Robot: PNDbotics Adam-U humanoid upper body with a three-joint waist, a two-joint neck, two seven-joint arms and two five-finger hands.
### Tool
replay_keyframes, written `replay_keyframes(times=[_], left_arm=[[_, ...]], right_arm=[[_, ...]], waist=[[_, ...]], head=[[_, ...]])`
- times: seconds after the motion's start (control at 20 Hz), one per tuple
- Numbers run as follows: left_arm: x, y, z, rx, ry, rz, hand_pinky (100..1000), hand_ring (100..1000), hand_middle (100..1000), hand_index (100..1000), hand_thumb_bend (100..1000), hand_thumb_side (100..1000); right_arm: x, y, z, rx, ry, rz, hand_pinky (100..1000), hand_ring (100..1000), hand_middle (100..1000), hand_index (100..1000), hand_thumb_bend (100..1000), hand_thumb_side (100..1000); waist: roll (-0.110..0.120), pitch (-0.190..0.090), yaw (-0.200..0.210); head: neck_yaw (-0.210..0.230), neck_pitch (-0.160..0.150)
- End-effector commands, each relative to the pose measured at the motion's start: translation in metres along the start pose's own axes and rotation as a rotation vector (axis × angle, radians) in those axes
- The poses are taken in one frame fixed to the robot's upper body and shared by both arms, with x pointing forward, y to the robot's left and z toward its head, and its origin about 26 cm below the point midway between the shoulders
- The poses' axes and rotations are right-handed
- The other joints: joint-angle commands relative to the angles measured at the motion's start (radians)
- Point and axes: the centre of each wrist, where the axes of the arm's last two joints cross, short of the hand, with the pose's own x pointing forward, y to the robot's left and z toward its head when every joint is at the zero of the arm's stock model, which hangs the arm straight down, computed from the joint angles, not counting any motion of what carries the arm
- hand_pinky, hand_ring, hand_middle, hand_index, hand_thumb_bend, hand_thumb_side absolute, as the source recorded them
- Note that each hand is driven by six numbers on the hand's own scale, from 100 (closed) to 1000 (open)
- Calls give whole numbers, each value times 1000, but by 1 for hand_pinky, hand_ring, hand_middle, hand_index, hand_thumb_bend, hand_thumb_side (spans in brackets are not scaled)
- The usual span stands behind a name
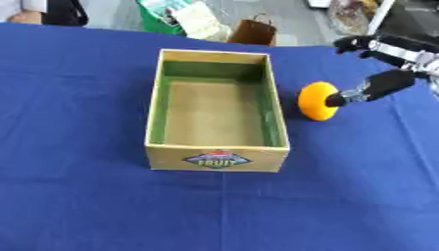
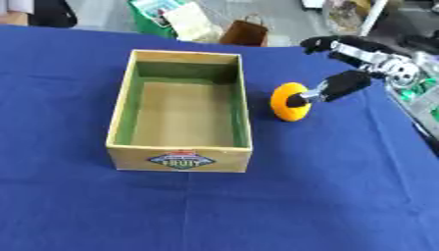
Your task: Pick up objects on the table and place them in the box.
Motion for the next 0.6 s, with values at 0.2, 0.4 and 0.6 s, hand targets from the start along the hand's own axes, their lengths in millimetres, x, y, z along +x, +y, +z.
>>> replay_keyframes(times=[0.2,0.4,0.6], left_arm=[[7,0,-4,-19,-29,-1,510,422,459,560,100,780],[7,-1,-4,-21,-28,2,511,422,459,560,100,781],[7,-1,-4,-23,-27,4,511,422,459,560,100,777]], right_arm=[[-5,2,-9,-1,27,49,938,1000,872,1000,857,554],[-5,8,-13,0,29,81,924,1000,844,987,833,551],[-5,14,-16,-13,34,115,903,1000,793,950,708,507]], waist=[[1,-11,6],[0,-11,8],[-2,-12,10]], head=[[-4,-2],[-6,-2],[-6,-4]])
